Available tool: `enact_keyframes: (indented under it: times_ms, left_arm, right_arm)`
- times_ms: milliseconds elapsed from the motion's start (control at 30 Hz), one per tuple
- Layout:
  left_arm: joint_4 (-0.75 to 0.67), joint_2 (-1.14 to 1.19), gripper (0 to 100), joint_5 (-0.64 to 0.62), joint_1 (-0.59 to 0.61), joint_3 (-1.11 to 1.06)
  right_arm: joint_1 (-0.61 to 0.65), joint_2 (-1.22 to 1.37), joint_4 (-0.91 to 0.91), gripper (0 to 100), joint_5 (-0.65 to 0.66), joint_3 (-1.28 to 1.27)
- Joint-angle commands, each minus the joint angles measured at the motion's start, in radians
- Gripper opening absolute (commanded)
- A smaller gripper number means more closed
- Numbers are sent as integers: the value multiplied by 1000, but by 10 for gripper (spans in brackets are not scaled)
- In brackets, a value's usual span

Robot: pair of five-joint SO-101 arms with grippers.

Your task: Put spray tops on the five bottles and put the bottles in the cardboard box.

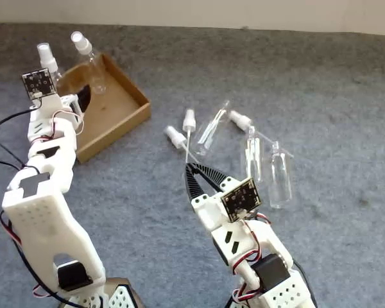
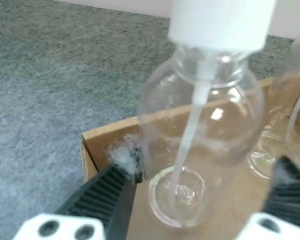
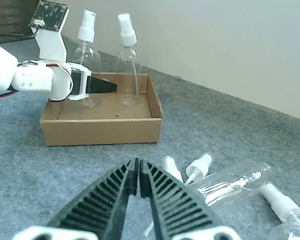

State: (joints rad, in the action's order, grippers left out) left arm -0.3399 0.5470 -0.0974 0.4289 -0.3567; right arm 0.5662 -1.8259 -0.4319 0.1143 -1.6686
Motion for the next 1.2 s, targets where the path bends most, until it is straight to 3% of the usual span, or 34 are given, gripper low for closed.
enact_keyframes:
  times_ms: [0,233,500,667,767,1167]
  left_arm:
    - [29,-30,432,-9,19,7]
    - [35,-62,443,-9,31,-7]
    - [35,-314,440,-8,27,-232]
    - [63,-463,440,94,22,-357]
    - [190,-549,440,103,30,-377]
    - [913,-1038,439,103,-18,-375]
  right_arm:
    - [-13,-2,-10,5,9,-111]
    - [-10,-2,-41,5,11,-111]
    - [-10,-2,-41,5,11,-111]
    - [-12,-2,-42,5,11,-111]
    - [-13,-2,-42,5,11,-111]
    - [-15,-2,-44,5,8,-111]
